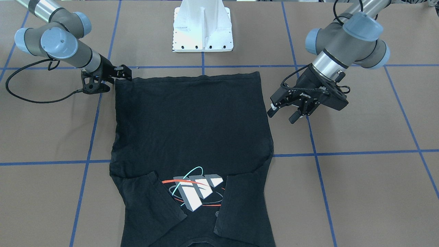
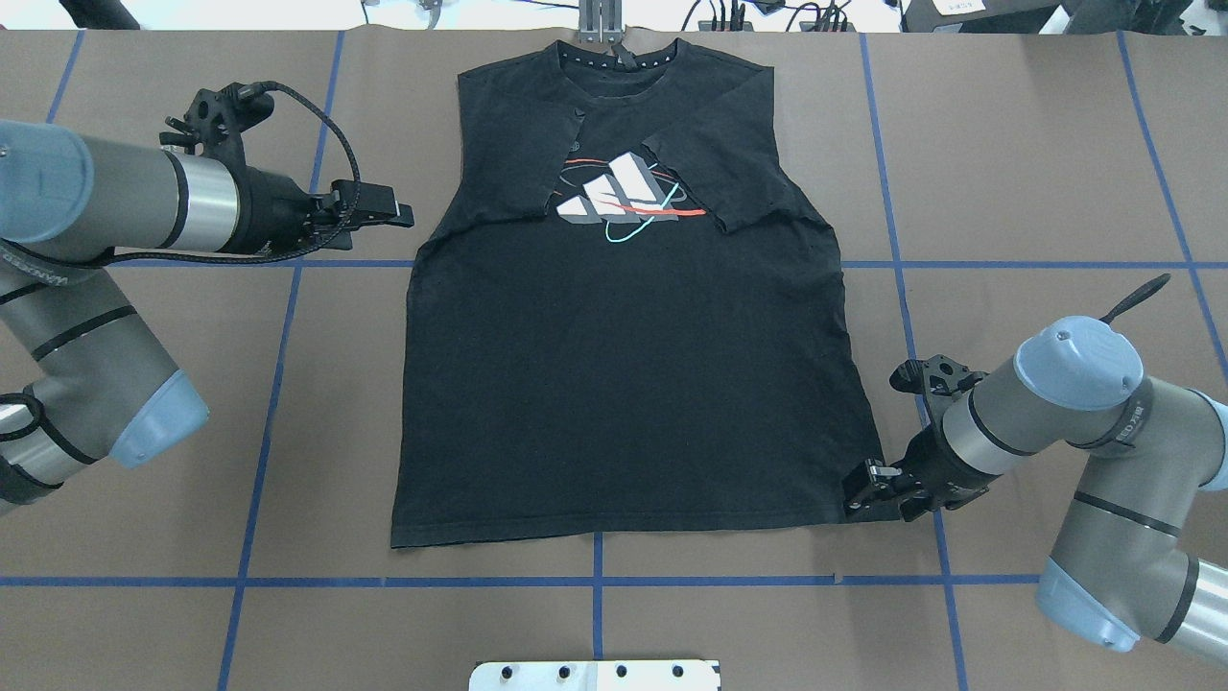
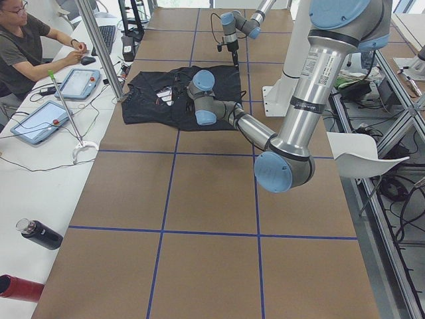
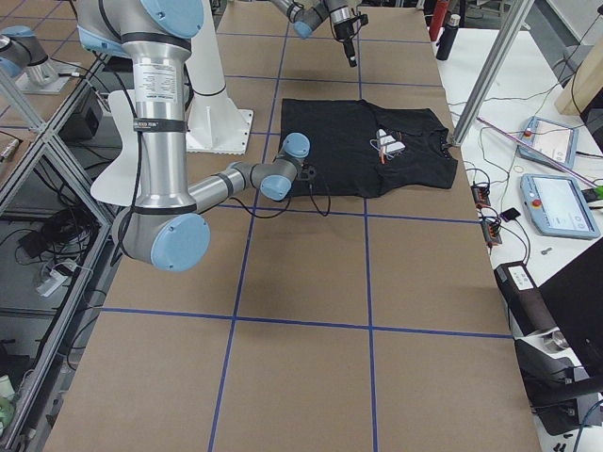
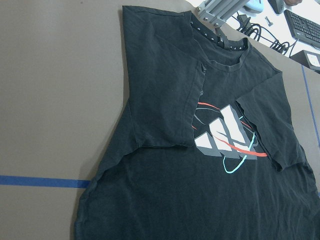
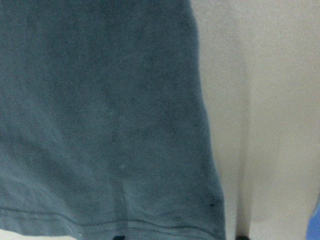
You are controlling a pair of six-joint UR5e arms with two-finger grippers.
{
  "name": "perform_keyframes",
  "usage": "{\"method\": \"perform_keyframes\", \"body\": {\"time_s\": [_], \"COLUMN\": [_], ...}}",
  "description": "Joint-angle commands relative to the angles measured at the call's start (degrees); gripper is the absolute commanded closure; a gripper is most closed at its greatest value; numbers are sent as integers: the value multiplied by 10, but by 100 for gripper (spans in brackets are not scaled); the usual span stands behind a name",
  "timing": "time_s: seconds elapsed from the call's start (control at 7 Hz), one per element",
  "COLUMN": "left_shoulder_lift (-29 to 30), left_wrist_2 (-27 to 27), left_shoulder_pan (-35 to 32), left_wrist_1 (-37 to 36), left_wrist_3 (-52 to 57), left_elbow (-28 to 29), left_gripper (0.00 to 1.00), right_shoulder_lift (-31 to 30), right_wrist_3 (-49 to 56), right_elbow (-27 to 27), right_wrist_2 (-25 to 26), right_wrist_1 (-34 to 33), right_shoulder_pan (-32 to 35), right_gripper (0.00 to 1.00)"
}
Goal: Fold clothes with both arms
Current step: 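Withdraw the left gripper while the right gripper moves to the hem corner, then move the left gripper to the other hem corner while the right gripper holds its corner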
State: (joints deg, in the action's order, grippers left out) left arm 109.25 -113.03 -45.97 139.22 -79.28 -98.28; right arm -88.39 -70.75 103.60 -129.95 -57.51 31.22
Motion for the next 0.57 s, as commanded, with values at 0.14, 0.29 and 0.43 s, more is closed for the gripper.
{"method": "perform_keyframes", "body": {"time_s": [0.14, 0.29, 0.43], "left_shoulder_lift": [0, 0, 0], "left_wrist_2": [0, 0, 0], "left_shoulder_pan": [0, 0, 0], "left_wrist_1": [0, 0, 0], "left_wrist_3": [0, 0, 0], "left_elbow": [2, 2, 2], "left_gripper": [0, 0, 0], "right_shoulder_lift": [0, -1, -1], "right_wrist_3": [0, 0, 0], "right_elbow": [-1, 0, 0], "right_wrist_2": [-1, 0, 0], "right_wrist_1": [0, 1, 1], "right_shoulder_pan": [1, 2, 2], "right_gripper": [38, 59, 80]}}
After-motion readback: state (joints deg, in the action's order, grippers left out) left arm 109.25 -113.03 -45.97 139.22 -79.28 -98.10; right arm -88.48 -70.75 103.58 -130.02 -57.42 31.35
